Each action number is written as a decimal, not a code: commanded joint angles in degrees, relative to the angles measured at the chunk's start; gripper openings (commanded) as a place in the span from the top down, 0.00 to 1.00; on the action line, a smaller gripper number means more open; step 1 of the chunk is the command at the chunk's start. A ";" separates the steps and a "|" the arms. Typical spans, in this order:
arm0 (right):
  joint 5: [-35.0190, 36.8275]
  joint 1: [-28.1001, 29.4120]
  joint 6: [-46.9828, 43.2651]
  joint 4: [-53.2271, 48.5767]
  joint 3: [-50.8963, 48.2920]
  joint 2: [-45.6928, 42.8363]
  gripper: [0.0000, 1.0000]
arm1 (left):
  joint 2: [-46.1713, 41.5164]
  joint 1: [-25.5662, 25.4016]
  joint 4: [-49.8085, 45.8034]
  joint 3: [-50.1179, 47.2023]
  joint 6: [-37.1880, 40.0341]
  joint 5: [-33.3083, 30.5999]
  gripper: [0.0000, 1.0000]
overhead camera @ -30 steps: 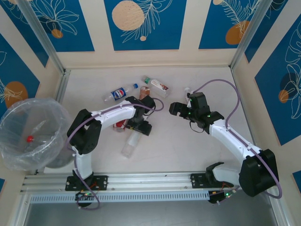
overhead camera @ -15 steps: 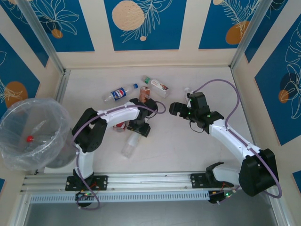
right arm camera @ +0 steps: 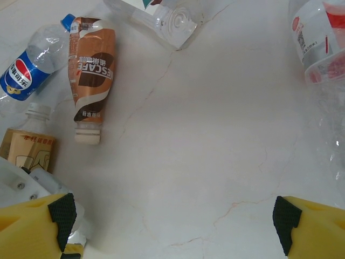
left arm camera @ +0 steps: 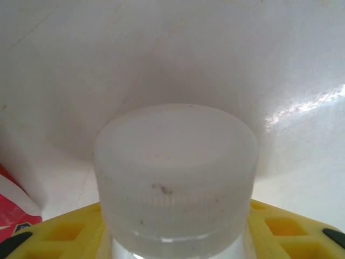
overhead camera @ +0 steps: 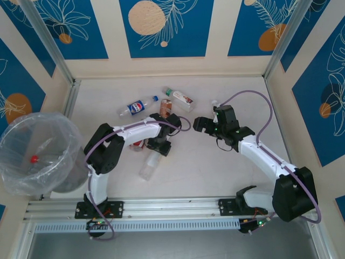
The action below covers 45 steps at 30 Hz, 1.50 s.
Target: Put the plastic bottles in the bin
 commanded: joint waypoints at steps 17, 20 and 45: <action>-2.38 0.51 -0.59 2.13 2.70 1.34 0.04 | -6.82 -0.65 3.26 0.09 2.34 1.62 0.58; -7.05 1.01 -3.65 5.01 1.70 0.33 0.05 | -9.00 -0.43 4.34 0.18 3.02 4.61 0.58; -14.36 10.46 -16.31 16.03 -0.11 -1.57 0.00 | -30.52 13.69 12.79 -5.10 -1.97 20.47 0.64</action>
